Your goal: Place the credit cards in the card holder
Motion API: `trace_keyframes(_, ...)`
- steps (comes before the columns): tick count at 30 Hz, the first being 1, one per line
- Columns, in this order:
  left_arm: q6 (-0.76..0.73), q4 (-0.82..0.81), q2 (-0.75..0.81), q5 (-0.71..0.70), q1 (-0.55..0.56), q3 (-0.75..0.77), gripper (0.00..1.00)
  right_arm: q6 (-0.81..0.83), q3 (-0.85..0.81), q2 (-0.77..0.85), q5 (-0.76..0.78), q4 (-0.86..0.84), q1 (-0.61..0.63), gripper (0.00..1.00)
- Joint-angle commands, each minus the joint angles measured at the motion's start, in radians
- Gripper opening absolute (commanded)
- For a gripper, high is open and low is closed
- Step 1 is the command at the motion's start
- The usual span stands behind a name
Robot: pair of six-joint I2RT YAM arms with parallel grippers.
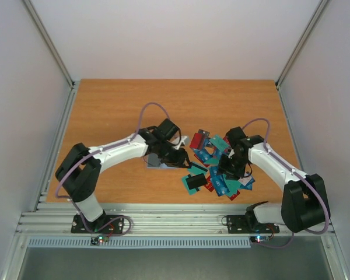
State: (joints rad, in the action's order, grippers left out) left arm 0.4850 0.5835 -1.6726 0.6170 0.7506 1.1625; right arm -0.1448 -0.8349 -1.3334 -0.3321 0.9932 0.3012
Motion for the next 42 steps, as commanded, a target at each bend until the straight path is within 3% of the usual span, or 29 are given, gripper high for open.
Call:
trace_keyframes(1,0.137,-0.177,-0.086,-0.001,0.102,0.010,0.38,-0.099,0.042,0.044,0.136,0.039,-0.006,0.42)
trace_keyframes(7,0.335,-0.378,-0.191,0.006,0.174,0.017,0.46,-0.208,0.115,0.115,0.202,0.015,-0.008,0.40)
trace_keyframes(14,0.410,-0.436,-0.306,0.030,0.196,0.077,0.50,-0.264,0.173,0.103,0.222,-0.011,-0.014,0.33)
trace_keyframes(24,0.427,-0.429,-0.453,0.038,0.239,0.194,0.48,-0.280,0.234,0.067,0.203,-0.056,-0.037,0.26)
trace_keyframes(30,0.409,-0.335,-0.459,-0.017,0.239,0.212,0.45,-0.288,0.215,0.015,0.193,-0.057,-0.037,0.26)
trace_keyframes(36,0.351,-0.214,-0.409,-0.107,0.239,0.224,0.50,-0.289,0.209,-0.062,0.153,-0.094,-0.037,0.24)
trace_keyframes(42,0.354,-0.256,-0.439,-0.067,0.239,0.217,0.52,-0.292,0.225,-0.109,0.096,-0.136,-0.037,0.21)
